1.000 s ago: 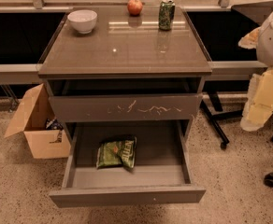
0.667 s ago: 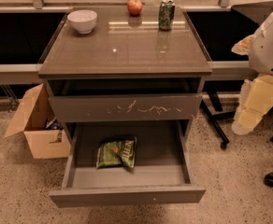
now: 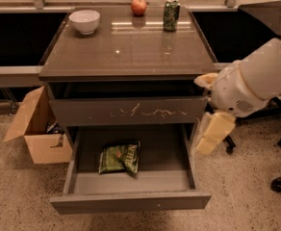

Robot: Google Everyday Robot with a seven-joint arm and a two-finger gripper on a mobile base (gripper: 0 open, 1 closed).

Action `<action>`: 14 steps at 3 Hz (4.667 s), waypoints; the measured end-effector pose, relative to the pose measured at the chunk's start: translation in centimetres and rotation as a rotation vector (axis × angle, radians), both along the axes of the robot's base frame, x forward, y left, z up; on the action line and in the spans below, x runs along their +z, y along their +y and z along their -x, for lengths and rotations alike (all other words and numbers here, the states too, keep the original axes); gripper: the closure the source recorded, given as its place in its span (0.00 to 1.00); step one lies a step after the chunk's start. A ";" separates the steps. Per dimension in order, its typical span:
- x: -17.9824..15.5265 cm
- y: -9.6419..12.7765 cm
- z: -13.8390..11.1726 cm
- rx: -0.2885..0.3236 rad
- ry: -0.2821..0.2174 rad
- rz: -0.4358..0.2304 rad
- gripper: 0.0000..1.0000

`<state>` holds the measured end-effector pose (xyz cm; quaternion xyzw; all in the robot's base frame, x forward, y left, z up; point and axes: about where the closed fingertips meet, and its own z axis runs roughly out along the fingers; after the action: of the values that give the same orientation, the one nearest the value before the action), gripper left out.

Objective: Pick green jalapeno chip bag from middle drawer and place on counter

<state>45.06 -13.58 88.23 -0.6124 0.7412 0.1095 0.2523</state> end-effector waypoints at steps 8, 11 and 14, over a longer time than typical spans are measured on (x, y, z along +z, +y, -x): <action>-21.7 9.2 -5.2 0.134 0.105 -0.196 0.00; -36.7 16.3 -9.0 0.144 0.158 -0.261 0.00; -41.1 17.2 -14.1 0.104 0.100 -0.266 0.00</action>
Offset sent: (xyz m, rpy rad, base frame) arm 0.0030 0.0162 -0.0037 0.0625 -0.0025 0.0154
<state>59.20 3.63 47.10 -0.6048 0.6991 0.2500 0.2880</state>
